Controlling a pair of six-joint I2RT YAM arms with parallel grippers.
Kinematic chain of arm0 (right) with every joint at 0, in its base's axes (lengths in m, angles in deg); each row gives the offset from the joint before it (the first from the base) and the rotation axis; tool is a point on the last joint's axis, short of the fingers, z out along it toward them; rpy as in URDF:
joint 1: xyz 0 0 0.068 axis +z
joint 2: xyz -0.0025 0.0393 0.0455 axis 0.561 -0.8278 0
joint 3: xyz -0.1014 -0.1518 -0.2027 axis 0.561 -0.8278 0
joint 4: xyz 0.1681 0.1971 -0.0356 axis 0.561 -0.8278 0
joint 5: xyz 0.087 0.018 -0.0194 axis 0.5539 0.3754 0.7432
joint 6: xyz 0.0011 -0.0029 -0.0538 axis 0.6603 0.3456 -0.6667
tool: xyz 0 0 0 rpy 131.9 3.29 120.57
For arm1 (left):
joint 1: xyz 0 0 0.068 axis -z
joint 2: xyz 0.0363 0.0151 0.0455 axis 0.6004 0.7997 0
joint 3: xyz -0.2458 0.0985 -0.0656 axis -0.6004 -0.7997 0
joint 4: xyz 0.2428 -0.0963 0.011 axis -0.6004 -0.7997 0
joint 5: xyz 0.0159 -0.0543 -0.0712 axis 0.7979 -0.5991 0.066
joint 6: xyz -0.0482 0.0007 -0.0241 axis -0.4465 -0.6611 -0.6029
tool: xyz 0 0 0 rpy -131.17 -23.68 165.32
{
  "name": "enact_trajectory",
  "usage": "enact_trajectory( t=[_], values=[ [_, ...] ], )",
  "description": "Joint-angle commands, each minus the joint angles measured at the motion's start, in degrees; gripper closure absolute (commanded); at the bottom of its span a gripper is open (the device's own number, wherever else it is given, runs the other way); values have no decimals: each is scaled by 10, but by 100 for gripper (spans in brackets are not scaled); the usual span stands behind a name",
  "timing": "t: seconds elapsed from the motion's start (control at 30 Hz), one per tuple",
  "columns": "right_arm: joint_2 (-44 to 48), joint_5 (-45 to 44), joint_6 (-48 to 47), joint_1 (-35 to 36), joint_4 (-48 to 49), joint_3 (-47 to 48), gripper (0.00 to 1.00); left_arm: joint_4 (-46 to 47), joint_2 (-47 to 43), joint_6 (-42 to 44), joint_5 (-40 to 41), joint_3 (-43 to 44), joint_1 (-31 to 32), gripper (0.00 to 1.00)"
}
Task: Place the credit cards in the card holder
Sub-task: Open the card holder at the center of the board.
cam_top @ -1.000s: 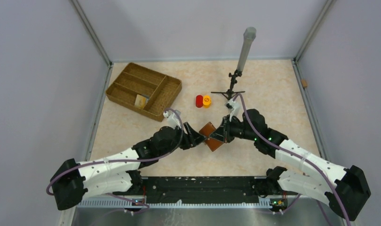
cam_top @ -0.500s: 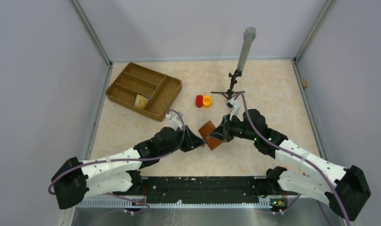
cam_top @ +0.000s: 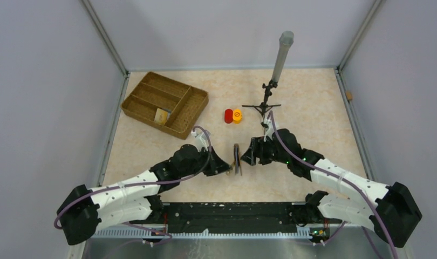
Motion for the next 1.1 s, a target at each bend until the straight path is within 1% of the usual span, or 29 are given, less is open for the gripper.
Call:
enact_trajectory(
  t=[0.0,0.1,0.17,0.23,0.3,0.47,0.57,0.73,0.83,1.0,1.07],
  values=[
    [-20,-16,-10,3,7,-11,29,-31,24,64,-96,42,-13,100],
    [-25,19,-3,4,45,-30,28,-59,49,87,-115,57,-18,100],
    [-25,42,6,5,76,-48,28,-70,63,88,-123,59,-31,100],
    [-30,60,19,6,119,-72,28,-74,75,85,-144,53,-58,100],
    [-42,67,32,7,141,-86,28,-70,78,83,-175,43,-89,100],
    [-79,71,47,13,179,-95,35,-92,64,99,-196,18,-151,100],
    [-94,72,47,15,189,-92,38,-124,61,109,-210,6,-171,100],
    [-117,84,45,16,197,-77,43,-238,45,148,-187,9,-180,100],
    [-136,92,46,21,208,-65,49,-303,27,169,-159,14,-184,100],
    [-178,108,48,29,222,-44,57,-364,13,183,-132,23,-188,100],
    [-192,112,48,37,230,-34,59,-385,20,188,-119,28,-188,100]
  ],
)
